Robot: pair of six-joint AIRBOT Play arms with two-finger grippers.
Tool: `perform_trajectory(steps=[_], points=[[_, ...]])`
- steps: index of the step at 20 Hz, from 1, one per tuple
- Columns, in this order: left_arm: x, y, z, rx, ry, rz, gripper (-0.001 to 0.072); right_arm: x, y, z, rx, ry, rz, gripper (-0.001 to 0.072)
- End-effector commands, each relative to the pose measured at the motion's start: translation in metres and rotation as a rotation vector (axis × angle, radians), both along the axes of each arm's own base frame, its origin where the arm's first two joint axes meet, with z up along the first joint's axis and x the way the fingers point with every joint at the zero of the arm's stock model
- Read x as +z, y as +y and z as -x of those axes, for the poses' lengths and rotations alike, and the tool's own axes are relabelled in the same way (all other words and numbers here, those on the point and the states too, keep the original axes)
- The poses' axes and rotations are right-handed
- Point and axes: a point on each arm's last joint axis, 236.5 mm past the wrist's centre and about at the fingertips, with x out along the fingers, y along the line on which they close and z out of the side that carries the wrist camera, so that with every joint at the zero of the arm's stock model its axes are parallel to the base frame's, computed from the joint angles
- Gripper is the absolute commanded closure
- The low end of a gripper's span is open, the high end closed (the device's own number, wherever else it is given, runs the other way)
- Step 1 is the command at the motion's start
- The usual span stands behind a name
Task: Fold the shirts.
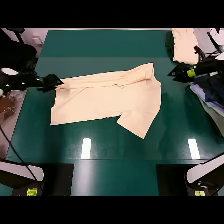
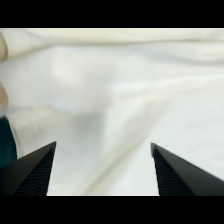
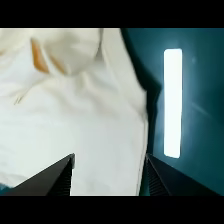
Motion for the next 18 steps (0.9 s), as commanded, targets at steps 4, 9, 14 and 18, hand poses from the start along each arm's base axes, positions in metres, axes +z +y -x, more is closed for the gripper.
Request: perform_trajectory(steps=[4,9,14,18], points=[[0.02,0.048,0.11,0.084,0.162,-0.082,0.0108,-0.027,0.005,0.079,-0.02,0.086,-0.079,0.0198],[-0.033,0.033,0.184,0.076,0.355,-0.104,0.0028,-0.047,0.024,0.101,-0.013,0.125,-0.15,0.0198],[-0.074,0.013,0.209,0.127,0.42,-0.035,0.0027,-0.035,0.033,0.098,0.004,0.101,-0.201,0.0198],[-0.073,0.007,0.179,0.195,0.309,0.033,0.0028,-0.027,0.03,0.093,0.019,0.081,-0.19,0.0199]])
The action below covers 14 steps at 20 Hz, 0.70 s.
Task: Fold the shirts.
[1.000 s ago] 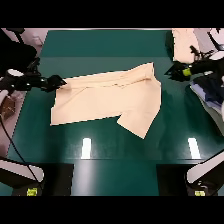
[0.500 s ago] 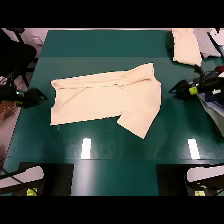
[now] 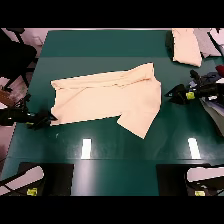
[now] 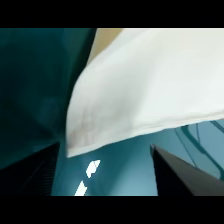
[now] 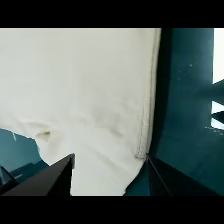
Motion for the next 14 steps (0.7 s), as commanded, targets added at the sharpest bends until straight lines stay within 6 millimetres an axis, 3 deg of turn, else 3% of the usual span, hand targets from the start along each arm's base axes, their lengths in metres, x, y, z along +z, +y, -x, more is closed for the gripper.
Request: perform_trajectory(steps=[1,2,3,7,14], points=[[-0.008,-0.001,-0.02,0.07,-0.081,0.015,0.0029,0.005,-0.001,-0.002,0.012,-0.015,0.002,0.0199],[-0.007,-0.002,-0.024,0.084,-0.09,0.03,0.0033,0.004,0.0,-0.001,0.012,-0.012,0.001,0.0199],[-0.007,-0.002,-0.026,0.092,-0.093,0.036,0.0131,0.003,0.0,0.0,0.009,-0.008,0.0,0.0199],[-0.006,-0.006,-0.024,0.081,-0.089,0.05,0.0685,-0.017,-0.001,0.011,-0.003,0.041,0.018,0.0199],[-0.003,-0.015,-0.017,0.056,-0.068,0.084,0.0685,-0.056,0.009,0.048,-0.028,0.171,0.005,0.0197]])
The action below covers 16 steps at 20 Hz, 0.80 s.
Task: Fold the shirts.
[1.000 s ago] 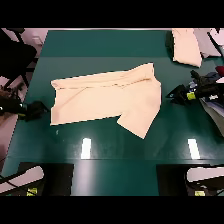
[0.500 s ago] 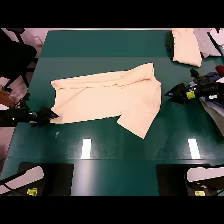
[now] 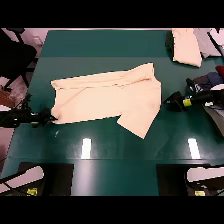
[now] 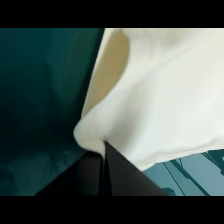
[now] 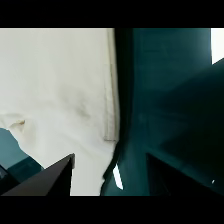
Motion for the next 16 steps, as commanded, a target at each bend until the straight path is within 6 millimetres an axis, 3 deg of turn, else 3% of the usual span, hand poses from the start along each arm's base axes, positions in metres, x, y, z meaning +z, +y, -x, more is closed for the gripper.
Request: perform_trajectory(steps=[1,5,8,9,14,16], points=[[0.003,-0.005,0.002,-0.01,0.005,0.023,0.0684,-0.018,0.008,0.017,-0.006,0.055,-0.007,0.0197],[0.004,-0.007,0.002,-0.01,0.004,0.035,0.0684,-0.026,0.035,0.02,0.052,0.047,0.019,0.0197],[0.006,-0.009,0.001,-0.011,-0.002,0.045,0.0684,-0.037,0.046,-0.001,0.021,-0.014,0.098,0.0202],[0.006,-0.01,0.002,-0.013,0.0,0.047,0.0684,-0.04,0.05,-0.006,0.01,-0.026,0.114,0.0233],[0.017,-0.012,-0.006,-0.014,-0.022,0.071,0.0685,-0.024,0.072,-0.009,0.056,-0.059,0.063,0.0683],[0.036,-0.016,-0.01,-0.051,-0.044,0.093,0.0685,0.001,0.072,-0.006,0.1,-0.101,0.053,0.0683]])
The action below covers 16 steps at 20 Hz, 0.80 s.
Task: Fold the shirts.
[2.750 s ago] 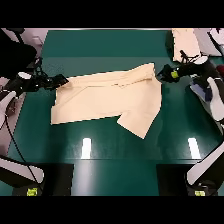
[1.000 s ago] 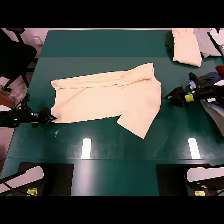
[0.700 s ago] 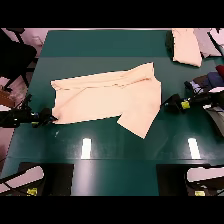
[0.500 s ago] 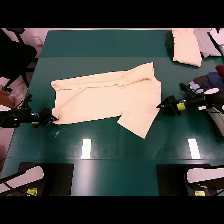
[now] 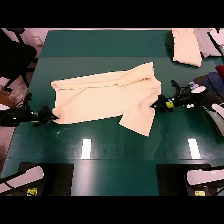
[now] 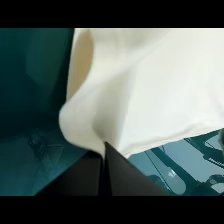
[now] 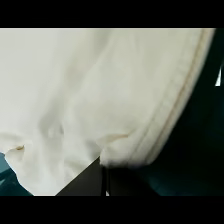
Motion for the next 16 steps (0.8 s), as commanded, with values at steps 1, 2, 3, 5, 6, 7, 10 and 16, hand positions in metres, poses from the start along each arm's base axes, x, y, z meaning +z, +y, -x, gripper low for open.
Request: perform_trajectory(steps=[1,2,3,5,6,7,10,16], points=[[0.031,-0.007,-0.005,-0.048,-0.045,0.033,0.0686,0.046,0.006,0.003,0.055,-0.077,-0.035,0.0684],[0.048,-0.009,-0.006,-0.068,-0.079,0.025,0.0686,0.068,0.003,0.004,0.055,-0.124,-0.033,0.0684],[0.064,-0.012,-0.003,-0.076,-0.105,0.019,0.0686,0.093,-0.001,0.007,0.058,-0.177,-0.031,0.0684],[0.094,-0.013,0.009,-0.064,-0.152,-0.044,0.0686,0.127,-0.012,0.025,0.053,-0.234,0.022,0.0684],[0.106,-0.009,0.016,-0.046,-0.173,-0.094,0.0686,0.137,-0.017,0.037,0.046,-0.253,0.063,0.0684],[0.117,-0.006,0.023,-0.023,-0.194,-0.144,0.0686,0.147,-0.024,0.049,0.022,-0.273,0.098,0.0684],[0.128,-0.01,0.034,-0.013,-0.194,-0.152,0.0686,0.171,-0.029,0.083,-0.09,-0.34,0.112,0.0684],[0.137,0.016,-0.003,0.124,-0.314,-0.211,0.0686,0.159,-0.05,0.073,-0.293,-0.425,0.148,0.0684]])
